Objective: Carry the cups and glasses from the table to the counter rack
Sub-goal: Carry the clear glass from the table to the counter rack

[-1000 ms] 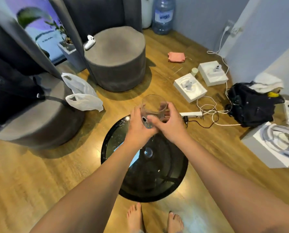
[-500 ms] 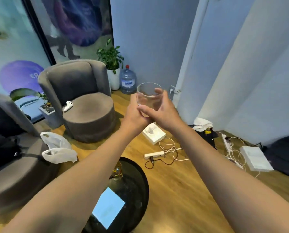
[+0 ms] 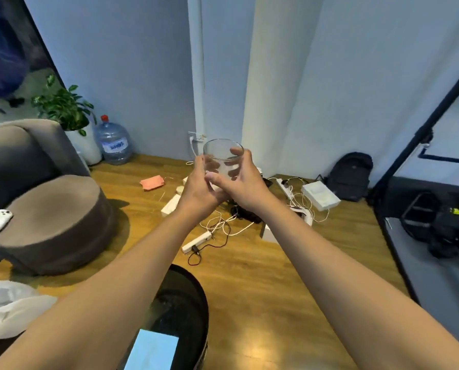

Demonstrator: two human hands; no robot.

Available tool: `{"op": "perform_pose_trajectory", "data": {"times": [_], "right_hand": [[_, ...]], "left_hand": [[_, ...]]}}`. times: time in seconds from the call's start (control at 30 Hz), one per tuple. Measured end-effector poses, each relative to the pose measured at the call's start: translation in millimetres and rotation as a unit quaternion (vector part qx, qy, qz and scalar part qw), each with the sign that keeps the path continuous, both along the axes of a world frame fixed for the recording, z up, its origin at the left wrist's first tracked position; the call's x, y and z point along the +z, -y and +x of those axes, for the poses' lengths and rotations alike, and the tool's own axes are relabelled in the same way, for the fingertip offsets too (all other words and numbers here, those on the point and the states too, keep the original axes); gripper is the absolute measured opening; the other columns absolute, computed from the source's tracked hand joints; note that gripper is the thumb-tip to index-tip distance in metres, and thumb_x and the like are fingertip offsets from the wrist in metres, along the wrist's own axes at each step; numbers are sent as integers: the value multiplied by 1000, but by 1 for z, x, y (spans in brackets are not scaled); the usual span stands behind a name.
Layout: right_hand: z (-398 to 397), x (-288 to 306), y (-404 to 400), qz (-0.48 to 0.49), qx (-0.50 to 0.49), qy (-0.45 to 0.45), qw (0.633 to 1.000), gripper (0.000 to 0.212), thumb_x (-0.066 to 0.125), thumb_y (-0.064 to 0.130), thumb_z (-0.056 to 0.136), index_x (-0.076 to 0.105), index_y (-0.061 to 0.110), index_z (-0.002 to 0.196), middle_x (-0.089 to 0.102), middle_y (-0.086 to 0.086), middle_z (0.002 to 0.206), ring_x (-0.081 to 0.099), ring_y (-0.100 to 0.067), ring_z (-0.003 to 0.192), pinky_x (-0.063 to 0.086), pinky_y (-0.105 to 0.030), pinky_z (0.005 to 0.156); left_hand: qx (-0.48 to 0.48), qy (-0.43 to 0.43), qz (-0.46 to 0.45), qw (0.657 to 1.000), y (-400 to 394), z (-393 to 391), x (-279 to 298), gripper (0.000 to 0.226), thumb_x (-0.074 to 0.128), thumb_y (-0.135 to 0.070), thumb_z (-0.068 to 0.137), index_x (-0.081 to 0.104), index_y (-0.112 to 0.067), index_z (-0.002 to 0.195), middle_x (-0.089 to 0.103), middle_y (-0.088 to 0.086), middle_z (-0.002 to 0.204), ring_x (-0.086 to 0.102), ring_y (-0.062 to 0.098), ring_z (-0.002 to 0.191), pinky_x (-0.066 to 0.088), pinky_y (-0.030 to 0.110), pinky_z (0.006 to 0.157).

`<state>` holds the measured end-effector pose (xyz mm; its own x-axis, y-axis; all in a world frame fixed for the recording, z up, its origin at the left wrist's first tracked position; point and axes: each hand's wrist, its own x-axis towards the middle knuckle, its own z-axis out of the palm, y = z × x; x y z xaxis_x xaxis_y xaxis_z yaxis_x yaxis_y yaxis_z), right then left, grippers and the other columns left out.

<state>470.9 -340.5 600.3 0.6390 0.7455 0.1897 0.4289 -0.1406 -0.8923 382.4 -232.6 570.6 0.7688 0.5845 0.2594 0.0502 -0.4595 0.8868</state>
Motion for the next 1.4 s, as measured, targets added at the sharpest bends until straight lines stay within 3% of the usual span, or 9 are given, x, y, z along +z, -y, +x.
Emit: {"op": "perform_pose_trajectory", "data": {"times": [0.13,0.43,0.6,0.77,0.9,0.97,1.13,1.27,1.4], "right_hand": [[7,-10,62,1,-75,-17,997,90,81,53,76,29,25,144,53,1,133,55,-14,120,46,-23,93],[18,-22,247,-7,-274,-16,961,79,82,37,82,32,18,140,52,18,120,54,13,105,40,-1,81],[7,-17,371,-14,-383,-14,924,89,80,51,78,30,17,143,53,3,136,54,-14,125,46,-30,102],[-15,-18,497,-2,-473,-40,880,100,76,68,65,30,24,142,54,14,126,57,-5,118,48,-23,93],[-33,-24,599,15,-524,-43,851,84,80,54,77,31,27,139,53,23,117,57,15,103,45,-5,73],[-44,-25,657,20,-544,-51,837,86,81,51,78,31,24,142,54,17,120,57,9,107,46,-8,74],[-77,-19,786,16,-593,-43,804,95,79,64,71,32,29,146,54,15,126,55,1,113,43,-9,77],[-99,-14,881,10,-647,-25,762,95,75,73,67,34,36,144,55,20,124,56,2,111,47,-18,82],[-115,-8,964,20,-678,-26,735,92,73,72,69,32,38,143,54,15,130,53,-4,118,44,-16,81]], "left_hand": [[-70,4,-17,997,48,25,-11,76,85,-42,59,39,-44,119,60,-10,118,64,11,107,59,44,90],[-273,16,-22,962,215,87,-26,82,87,-50,55,41,-35,122,61,-17,117,64,-5,105,50,9,74],[-406,16,9,913,335,108,-20,79,90,-47,64,37,-37,122,58,-21,113,57,-17,100,48,5,74],[-499,30,-1,866,464,112,-16,74,89,-34,68,40,-40,125,59,-21,112,57,-21,101,44,1,73],[-550,30,10,835,568,110,-23,95,88,-30,75,32,-31,151,61,-11,125,63,-1,110,55,21,85],[-570,37,20,821,626,106,-25,98,86,-32,77,27,-29,155,61,-7,128,63,7,115,56,29,90],[-624,19,-12,781,769,87,-28,97,79,-44,72,22,-40,151,60,-13,122,64,-3,110,52,12,83],[-659,9,-37,751,877,74,-28,106,86,-43,64,21,-50,148,57,-11,125,65,8,115,60,37,92],[-666,12,-48,744,974,67,-24,109,90,-49,63,22,-49,148,60,-15,128,66,8,116,63,41,89]]}}
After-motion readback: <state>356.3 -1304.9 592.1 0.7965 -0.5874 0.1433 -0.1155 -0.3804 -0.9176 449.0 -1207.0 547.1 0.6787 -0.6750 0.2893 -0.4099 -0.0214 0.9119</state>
